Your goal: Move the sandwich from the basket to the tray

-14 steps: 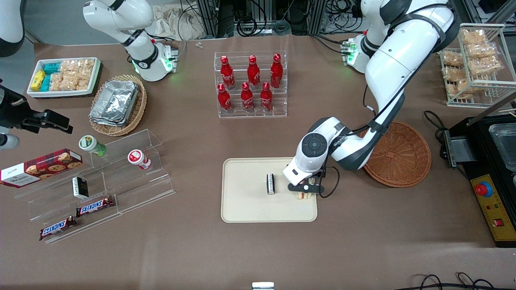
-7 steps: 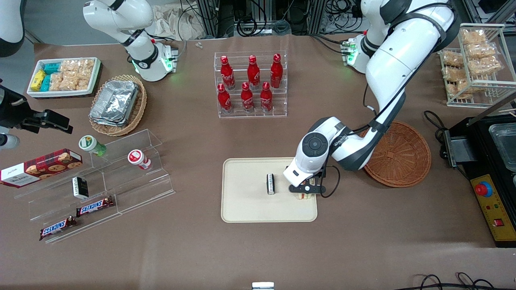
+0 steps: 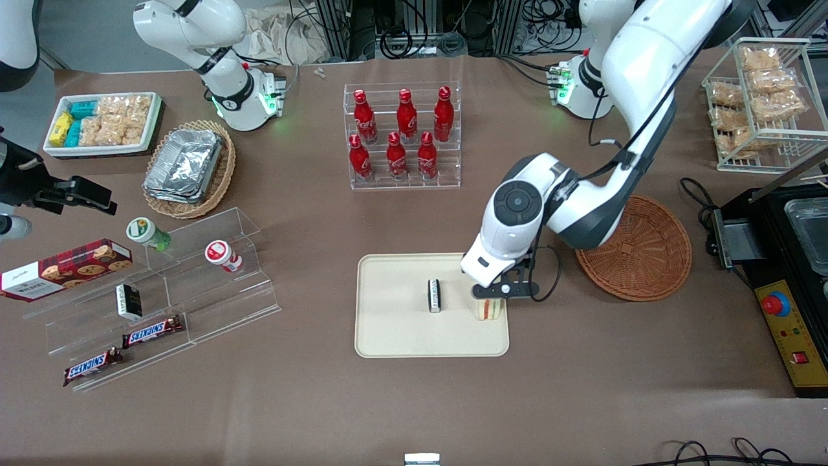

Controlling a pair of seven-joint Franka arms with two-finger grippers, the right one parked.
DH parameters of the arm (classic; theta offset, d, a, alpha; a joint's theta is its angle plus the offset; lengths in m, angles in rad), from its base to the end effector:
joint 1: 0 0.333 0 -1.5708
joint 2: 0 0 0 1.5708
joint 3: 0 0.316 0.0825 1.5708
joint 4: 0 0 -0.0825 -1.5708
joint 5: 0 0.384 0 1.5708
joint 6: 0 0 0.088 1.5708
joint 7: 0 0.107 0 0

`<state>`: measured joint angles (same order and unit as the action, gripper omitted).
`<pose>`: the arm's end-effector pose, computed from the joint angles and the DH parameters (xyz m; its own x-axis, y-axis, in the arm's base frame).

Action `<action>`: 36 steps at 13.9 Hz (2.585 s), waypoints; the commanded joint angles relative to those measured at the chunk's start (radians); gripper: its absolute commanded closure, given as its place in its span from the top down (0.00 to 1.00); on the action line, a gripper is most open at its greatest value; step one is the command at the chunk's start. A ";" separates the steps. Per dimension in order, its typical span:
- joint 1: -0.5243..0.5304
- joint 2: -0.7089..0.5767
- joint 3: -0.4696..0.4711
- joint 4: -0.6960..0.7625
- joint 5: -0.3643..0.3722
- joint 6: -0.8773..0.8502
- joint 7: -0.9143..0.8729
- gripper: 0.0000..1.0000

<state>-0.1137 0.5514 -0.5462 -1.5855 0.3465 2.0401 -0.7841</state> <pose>0.5808 -0.3605 0.3505 0.9994 0.0293 0.0155 0.0298 -0.9992 -0.0284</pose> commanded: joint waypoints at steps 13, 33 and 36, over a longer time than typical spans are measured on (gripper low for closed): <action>0.002 -0.594 0.420 -0.201 -0.460 -0.299 0.643 1.00; 0.002 -0.588 0.453 -0.028 -0.317 -0.417 0.623 1.00; 0.000 -0.578 0.450 -0.028 -0.314 -0.417 0.625 1.00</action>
<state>-0.1084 -0.0550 -0.0897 -1.6518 0.0121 1.6504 -0.1450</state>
